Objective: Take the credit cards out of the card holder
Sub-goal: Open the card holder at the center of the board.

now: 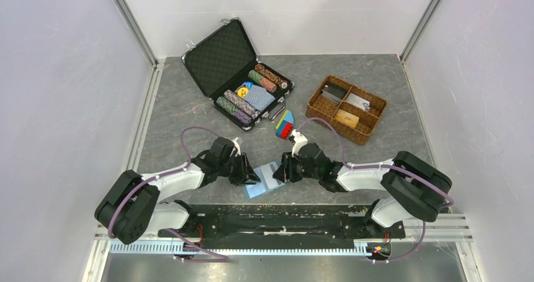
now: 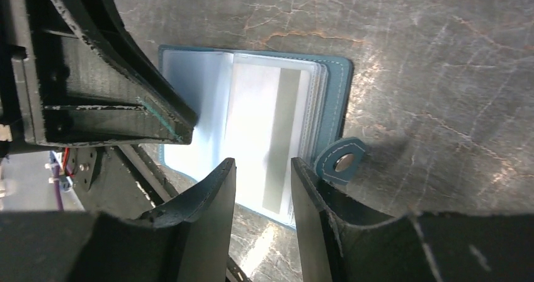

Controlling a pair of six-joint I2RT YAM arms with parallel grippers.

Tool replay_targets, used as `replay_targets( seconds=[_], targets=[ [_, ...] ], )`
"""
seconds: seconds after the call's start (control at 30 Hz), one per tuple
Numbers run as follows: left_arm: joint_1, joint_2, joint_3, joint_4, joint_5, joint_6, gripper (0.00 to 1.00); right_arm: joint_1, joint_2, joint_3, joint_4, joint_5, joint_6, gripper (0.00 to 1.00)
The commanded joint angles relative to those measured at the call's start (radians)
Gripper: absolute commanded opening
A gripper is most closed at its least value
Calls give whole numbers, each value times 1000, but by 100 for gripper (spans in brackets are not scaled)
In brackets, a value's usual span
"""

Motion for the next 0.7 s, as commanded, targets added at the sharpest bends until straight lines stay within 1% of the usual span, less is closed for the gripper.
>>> replay_targets(
  seconds=[0.0,0.3,0.67],
  targets=[
    [-3,-8,-7,-20,-24,7,36,-4,-15,49,-68,80,-58,40],
    [-3,-15,-17,-16,-27,7,36,-5,35,49,-18,0,-30,40],
    [-3,-19,-22,-13,-28,3,36,-20,60,-4,185,-140,54,40]
  ],
)
